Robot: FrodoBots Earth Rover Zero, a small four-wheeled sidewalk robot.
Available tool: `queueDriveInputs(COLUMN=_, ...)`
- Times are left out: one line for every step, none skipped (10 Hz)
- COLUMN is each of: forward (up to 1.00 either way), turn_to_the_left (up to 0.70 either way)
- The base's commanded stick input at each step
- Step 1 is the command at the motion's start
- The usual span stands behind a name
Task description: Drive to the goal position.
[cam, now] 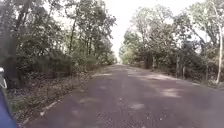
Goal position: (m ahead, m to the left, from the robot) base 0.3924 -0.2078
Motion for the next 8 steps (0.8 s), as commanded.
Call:
queueDriveInputs(forward=0.05, turn_to_the_left=-0.03)
queueDriveInputs(forward=0.06, turn_to_the_left=-0.03)
queueDriveInputs(forward=0.05, turn_to_the_left=-0.03)
queueDriveInputs(forward=0.05, turn_to_the_left=-0.03)
queueDriveInputs(forward=0.05, turn_to_the_left=-0.03)
queueDriveInputs(forward=0.06, turn_to_the_left=-0.03)
queueDriveInputs(forward=0.05, turn_to_the_left=-0.03)
queueDriveInputs(forward=0.06, turn_to_the_left=-0.03)
